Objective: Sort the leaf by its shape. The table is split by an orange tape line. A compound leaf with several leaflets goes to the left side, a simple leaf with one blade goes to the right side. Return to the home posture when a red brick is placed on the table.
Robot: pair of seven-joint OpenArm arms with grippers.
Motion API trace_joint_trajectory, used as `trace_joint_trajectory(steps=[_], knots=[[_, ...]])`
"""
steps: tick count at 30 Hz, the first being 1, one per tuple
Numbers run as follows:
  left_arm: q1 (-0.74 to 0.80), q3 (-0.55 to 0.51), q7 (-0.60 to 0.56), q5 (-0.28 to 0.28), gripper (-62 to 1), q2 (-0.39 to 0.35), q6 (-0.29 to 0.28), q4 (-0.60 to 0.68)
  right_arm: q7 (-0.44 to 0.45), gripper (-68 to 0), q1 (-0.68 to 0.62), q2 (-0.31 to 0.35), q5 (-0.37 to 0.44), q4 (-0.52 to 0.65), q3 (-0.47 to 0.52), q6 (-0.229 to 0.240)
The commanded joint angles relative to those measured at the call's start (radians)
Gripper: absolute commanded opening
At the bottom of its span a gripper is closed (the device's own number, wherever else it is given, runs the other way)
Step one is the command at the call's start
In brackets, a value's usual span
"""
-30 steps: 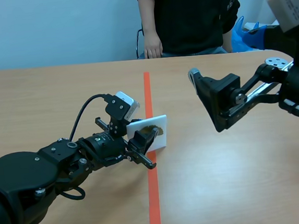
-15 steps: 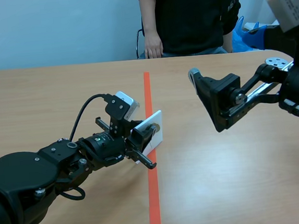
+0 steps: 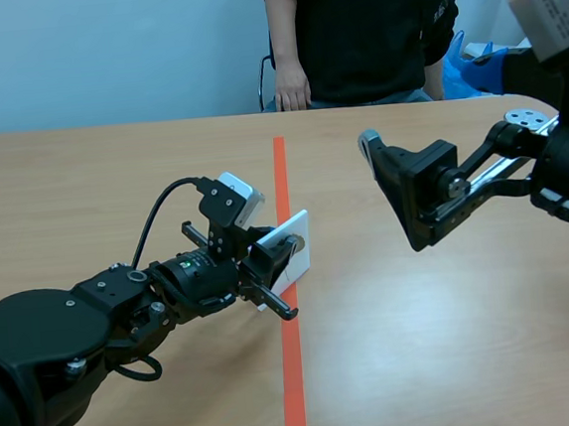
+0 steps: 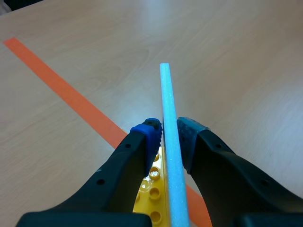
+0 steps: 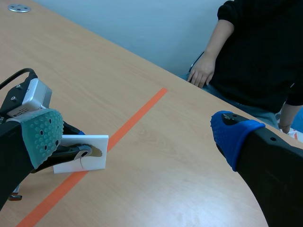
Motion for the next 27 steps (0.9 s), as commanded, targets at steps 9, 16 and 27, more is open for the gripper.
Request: trace_joint_trajectory(steps=[9,16,27], knots=[[0.01,-0.003,-0.035,-0.006,-56.7,0.0,0.001,0.017,0.012,-2.2,0.009,0.007,0.011,0.025,0.012,0.0],[0.046,-0.069,-0.021,-0.026,-56.7,-0.025,0.002,0.069,0.012,-2.2,0.009,0.007,0.011,0.025,0.012,0.0],[0.146,-0.374,0.011,-0.153,-56.7,-0.214,0.001,0.203,0.012,-2.2,0.009,0.007,0.011,0.025,0.012,0.0]])
